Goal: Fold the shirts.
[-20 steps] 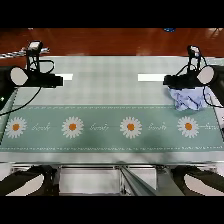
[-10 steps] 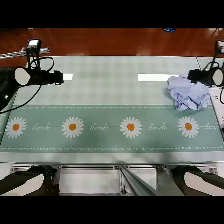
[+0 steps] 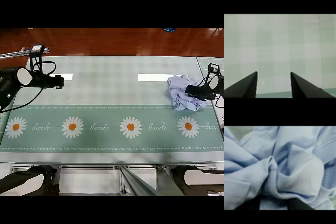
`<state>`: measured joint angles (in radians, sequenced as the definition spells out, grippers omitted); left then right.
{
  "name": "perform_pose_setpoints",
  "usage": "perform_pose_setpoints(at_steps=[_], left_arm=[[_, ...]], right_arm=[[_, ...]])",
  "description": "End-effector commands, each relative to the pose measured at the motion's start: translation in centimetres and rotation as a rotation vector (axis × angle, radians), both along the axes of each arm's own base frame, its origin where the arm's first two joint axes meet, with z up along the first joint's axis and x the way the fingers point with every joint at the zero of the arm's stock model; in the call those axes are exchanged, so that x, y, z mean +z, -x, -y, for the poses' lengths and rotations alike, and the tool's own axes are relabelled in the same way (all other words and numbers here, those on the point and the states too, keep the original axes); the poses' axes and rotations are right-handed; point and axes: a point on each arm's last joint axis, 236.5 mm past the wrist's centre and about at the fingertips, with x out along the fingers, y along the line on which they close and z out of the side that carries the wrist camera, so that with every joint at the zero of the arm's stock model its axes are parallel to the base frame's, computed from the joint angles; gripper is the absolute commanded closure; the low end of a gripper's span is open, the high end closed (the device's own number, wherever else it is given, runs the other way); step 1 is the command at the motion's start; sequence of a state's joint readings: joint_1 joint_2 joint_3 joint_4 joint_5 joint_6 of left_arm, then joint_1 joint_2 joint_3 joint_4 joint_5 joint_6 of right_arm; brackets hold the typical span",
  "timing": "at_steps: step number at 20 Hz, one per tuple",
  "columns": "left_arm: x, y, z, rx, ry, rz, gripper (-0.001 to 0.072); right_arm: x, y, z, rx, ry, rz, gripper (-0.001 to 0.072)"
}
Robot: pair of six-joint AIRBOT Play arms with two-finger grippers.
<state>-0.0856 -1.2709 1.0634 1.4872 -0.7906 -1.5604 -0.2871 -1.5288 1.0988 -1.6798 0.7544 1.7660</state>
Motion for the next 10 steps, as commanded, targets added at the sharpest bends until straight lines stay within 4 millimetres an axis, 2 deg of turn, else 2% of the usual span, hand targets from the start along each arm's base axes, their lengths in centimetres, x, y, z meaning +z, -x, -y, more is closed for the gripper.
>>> perform_pose_setpoints(at_steps=[1, 2, 4, 5, 7, 8, 10], left_arm=[[-1.5, 2.9, -0.7, 0.066, 0.036, -0.152, 0.0201], [-1.5, 4.0, -1.4, 0.107, 0.068, -0.204, 0.0201], [-0.5, 6.0, -1.8, 0.124, 0.146, -0.264, 0.0201], [0.8, 6.4, -1.6, 0.114, 0.188, -0.249, 0.0201], [4.2, 6.5, -0.7, 0.097, 0.259, -0.164, 0.0201], [6.2, 6.6, 0.0, 0.088, 0.287, -0.11, 0.0201], [9.6, 7.6, 1.5, 0.051, 0.313, -0.014, 0.02]], right_arm=[[-1.2, -0.3, -2.6, 0.058, -0.111, -0.023, 0.0515], [-0.5, -0.7, -3.4, 0.108, -0.135, -0.023, 0.0668], [2.7, -2.2, -4.7, 0.173, -0.176, 0.013, 0.0691], [5.5, -3.4, -5.0, 0.187, -0.182, 0.068, 0.0691], [13.3, -6.0, -5.1, 0.204, -0.156, 0.243, 0.0692], [18.1, -6.9, -5.4, 0.223, -0.135, 0.352, 0.0692], [27.7, -7.2, -6.6, 0.281, -0.096, 0.556, 0.0692]])
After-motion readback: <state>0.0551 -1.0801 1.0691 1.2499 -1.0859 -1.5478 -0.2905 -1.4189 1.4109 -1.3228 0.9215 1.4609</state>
